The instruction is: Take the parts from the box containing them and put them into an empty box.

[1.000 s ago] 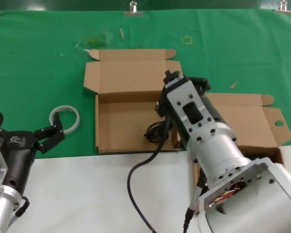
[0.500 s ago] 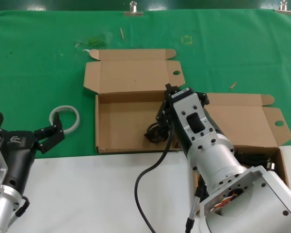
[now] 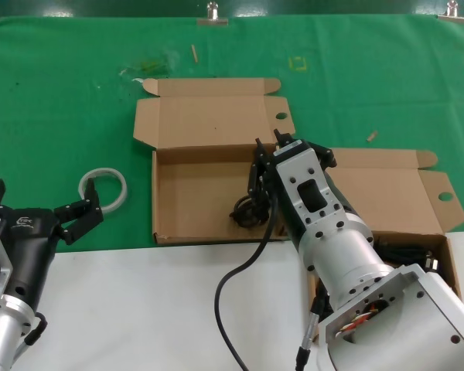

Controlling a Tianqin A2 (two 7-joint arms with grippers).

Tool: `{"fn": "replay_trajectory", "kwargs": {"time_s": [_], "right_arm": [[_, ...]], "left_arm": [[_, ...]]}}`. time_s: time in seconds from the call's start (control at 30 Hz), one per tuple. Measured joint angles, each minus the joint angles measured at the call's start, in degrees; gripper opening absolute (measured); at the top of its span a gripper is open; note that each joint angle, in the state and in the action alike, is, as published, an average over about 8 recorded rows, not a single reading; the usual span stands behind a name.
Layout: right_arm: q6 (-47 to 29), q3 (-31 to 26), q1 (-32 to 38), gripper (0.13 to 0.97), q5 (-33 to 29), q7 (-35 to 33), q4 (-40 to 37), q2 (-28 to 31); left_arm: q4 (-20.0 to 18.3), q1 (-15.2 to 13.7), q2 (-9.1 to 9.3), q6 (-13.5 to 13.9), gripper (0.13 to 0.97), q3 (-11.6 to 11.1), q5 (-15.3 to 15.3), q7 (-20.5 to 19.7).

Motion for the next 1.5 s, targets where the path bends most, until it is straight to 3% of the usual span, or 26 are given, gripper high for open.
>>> {"fn": "replay_trajectory", "kwargs": {"time_s": [0.33,0.47,1.03,1.33,1.5], "right_arm": [[0.0,0.0,0.0,0.354,0.0,0.0,0.0,0.0],[0.0,0.0,0.0,0.354,0.0,0.0,0.0,0.0],[4.9,1.8,-3.8,0.756,-5.3,-0.1,5.5,0.0],[7.2,3.5,-8.4,0.889,-10.0,0.8,9.2,0.0],[7.1,3.8,-9.2,0.923,-10.9,1.4,9.5,0.0]], "left_arm": [[0.0,0.0,0.0,0.0,0.965,0.0,0.0,0.0],[0.0,0.0,0.0,0.0,0.965,0.0,0.0,0.0],[0.0,0.0,0.0,0.0,0.965,0.0,0.0,0.0],[0.0,0.0,0.0,0.0,0.965,0.0,0.0,0.0],[0.0,0.0,0.0,0.0,0.965,0.0,0.0,0.0]]}}
